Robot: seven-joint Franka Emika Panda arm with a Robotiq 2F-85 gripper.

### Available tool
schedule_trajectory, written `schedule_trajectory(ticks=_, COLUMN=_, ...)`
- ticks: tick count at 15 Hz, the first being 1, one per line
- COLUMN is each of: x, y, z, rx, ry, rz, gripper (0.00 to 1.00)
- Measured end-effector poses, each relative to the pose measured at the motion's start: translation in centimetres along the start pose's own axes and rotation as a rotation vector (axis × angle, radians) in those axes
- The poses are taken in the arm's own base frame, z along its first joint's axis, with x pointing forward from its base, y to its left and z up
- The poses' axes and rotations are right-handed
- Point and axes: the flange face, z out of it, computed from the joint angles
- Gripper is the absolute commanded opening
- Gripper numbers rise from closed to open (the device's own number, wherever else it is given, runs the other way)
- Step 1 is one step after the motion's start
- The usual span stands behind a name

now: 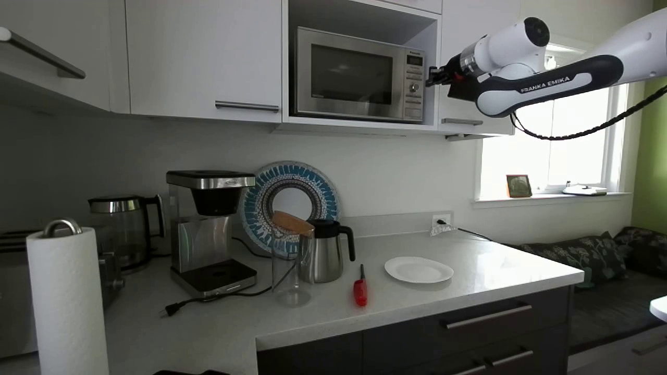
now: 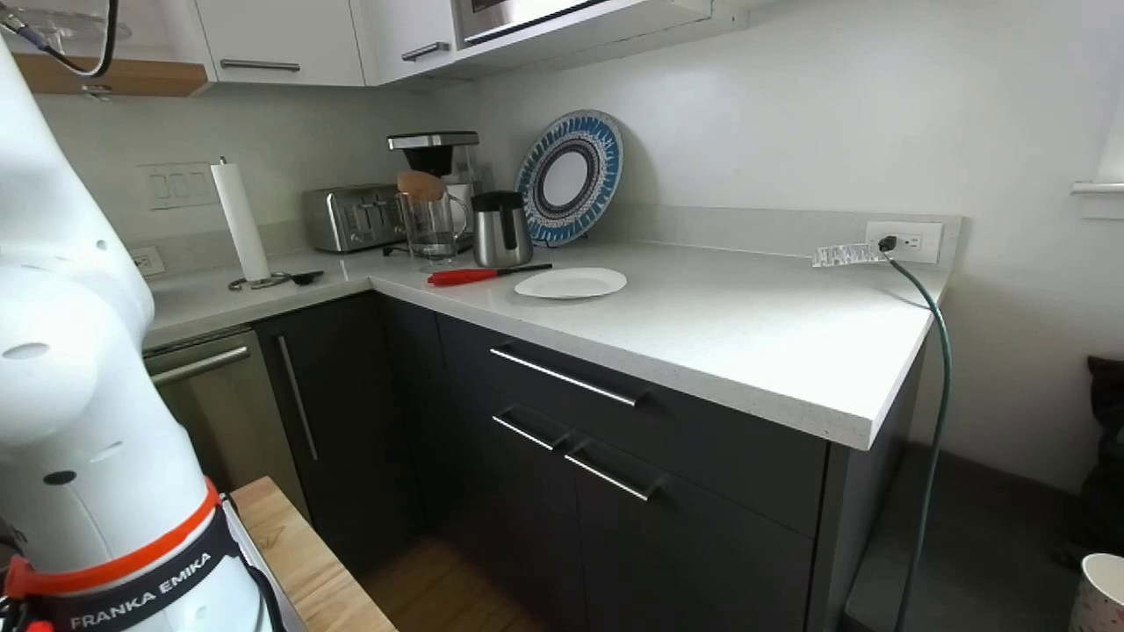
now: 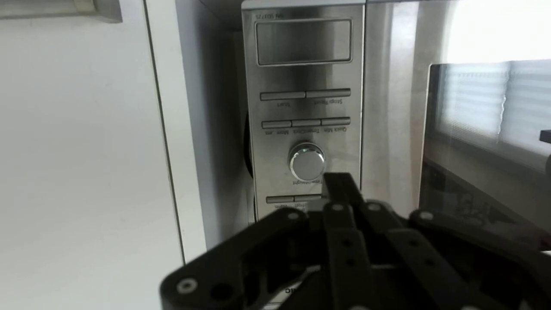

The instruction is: Push one button on the microwave

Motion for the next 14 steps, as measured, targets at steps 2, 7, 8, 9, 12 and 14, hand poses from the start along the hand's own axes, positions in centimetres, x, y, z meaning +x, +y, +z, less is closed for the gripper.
schedule_trajectory(ticks=2, x=-0.09, y=-0.48, z=0.14, rx=0.003, ry=0.004, rz=0.000, gripper=0.01)
schedule_trajectory(ticks=7, x=-0.02, y=-0.69, z=0.32, rx=0.007, ry=0.007, rz=0.001, gripper=0.01)
schedule_trajectory(ticks=8, x=0.01, y=-0.68, z=0.32, rx=0.007, ry=0.008, rz=0.001, gripper=0.01)
schedule_trajectory(ticks=9, x=0.04, y=-0.68, z=0.32, rx=0.007, ry=0.009, rz=0.001, gripper=0.01)
schedule_trajectory(ticks=12, x=0.08, y=-0.69, z=0.31, rx=0.007, ry=0.009, rz=0.002, gripper=0.01)
schedule_trajectory(ticks=14, x=0.07, y=-0.69, z=0.33, rx=0.008, ry=0.009, rz=0.002, gripper=0.01)
